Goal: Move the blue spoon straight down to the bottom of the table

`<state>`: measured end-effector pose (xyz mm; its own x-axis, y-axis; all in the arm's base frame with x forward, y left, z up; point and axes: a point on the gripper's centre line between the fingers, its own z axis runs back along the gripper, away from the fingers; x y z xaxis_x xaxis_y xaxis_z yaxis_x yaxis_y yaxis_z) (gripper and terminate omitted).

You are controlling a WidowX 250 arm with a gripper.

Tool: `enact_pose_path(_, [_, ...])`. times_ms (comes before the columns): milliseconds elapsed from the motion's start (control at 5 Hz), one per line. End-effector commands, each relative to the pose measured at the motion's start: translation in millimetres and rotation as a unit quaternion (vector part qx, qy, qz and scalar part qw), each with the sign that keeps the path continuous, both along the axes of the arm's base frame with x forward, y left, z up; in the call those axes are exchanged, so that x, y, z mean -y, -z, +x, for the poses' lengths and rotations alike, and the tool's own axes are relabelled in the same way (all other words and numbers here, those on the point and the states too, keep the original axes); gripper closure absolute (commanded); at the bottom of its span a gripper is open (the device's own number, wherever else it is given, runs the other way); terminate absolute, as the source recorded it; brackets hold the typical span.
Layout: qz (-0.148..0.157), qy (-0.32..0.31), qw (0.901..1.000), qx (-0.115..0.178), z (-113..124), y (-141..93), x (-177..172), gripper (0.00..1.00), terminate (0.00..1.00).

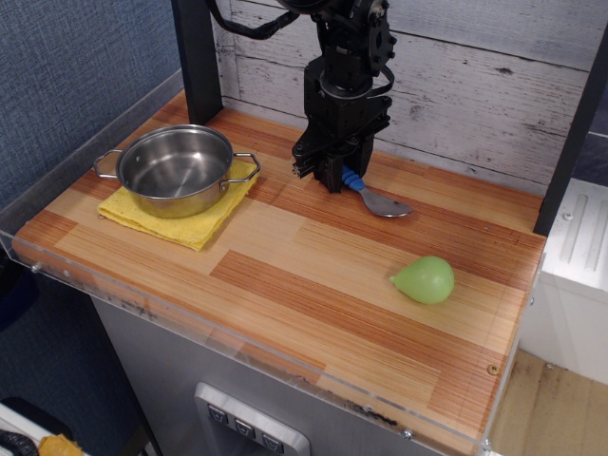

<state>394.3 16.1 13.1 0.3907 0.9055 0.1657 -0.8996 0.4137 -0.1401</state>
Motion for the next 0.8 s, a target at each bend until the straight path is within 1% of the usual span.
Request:
enact_pose_path(0, [-0.029, 0.015, 0.9984, 0.046, 9, -41, 5, 1.00, 0.00])
enact_pose_path(200, [-0.043, 0.020, 0.9972, 0.058, 5, -57, 7, 1.00, 0.00])
enact_pose_path(400, [-0.056, 0.019, 0.9954, 0.075, -5, -77, 4, 1.00, 0.00])
enact_pose_path(600, [-0.056, 0.026, 0.9942, 0.087, -19, -97, 0, 1.00, 0.00])
